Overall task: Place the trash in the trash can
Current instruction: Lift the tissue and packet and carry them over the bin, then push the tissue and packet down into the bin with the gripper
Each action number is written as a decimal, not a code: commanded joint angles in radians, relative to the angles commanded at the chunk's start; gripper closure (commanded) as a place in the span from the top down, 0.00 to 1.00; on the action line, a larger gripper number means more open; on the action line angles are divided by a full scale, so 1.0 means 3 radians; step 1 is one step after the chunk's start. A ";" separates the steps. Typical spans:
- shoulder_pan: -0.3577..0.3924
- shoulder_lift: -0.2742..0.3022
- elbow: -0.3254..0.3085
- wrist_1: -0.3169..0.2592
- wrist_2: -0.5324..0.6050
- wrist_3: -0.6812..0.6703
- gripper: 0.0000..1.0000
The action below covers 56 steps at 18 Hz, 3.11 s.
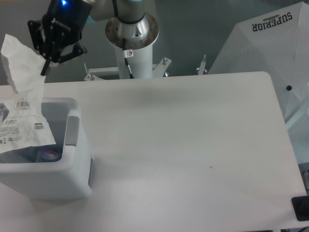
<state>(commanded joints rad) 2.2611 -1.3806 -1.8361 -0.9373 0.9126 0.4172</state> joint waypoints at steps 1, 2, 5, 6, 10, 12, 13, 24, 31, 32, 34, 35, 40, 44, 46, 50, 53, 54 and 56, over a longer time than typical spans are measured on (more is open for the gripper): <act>-0.0025 -0.0010 -0.0010 0.0000 0.0021 0.0000 0.04; -0.0036 -0.0025 -0.0010 0.0000 0.0041 0.0005 0.04; -0.0041 -0.0031 -0.0005 0.0000 0.0062 0.0005 0.04; -0.0051 -0.0016 -0.0010 0.0000 0.0062 0.0025 0.04; -0.0097 -0.0086 0.0066 0.0005 0.0067 0.0164 0.04; -0.0102 -0.0224 0.0097 0.0041 0.0062 0.0174 0.05; -0.0102 -0.0276 0.0117 0.0051 0.0062 0.0179 0.08; -0.0138 -0.0572 0.0342 0.0097 0.0062 0.0174 0.09; -0.0220 -0.0894 0.0582 0.0169 0.0102 0.0087 0.11; -0.0250 -0.0945 0.0623 0.0174 0.0163 0.0067 0.11; -0.0317 -0.1027 0.0639 0.0184 0.0332 0.0067 0.11; -0.0332 -0.1063 0.0629 0.0214 0.0393 0.0067 0.11; -0.0394 -0.1084 0.0639 0.0266 0.0440 0.0067 0.11; -0.0506 -0.1058 0.0613 0.0261 0.0644 0.0092 0.11; -0.0578 -0.1064 0.0608 0.0261 0.0802 0.0107 0.11; -0.0644 -0.1064 0.0634 0.0245 0.0895 0.0123 0.12; -0.0690 -0.1058 0.0588 0.0220 0.0961 0.0209 0.12; -0.0721 -0.1053 0.0583 0.0189 0.1027 0.0245 0.12; -0.0757 -0.1058 0.0608 0.0026 0.1130 0.0378 0.12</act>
<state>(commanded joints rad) 2.0341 -1.6981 -1.6537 -0.9293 1.2516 0.5305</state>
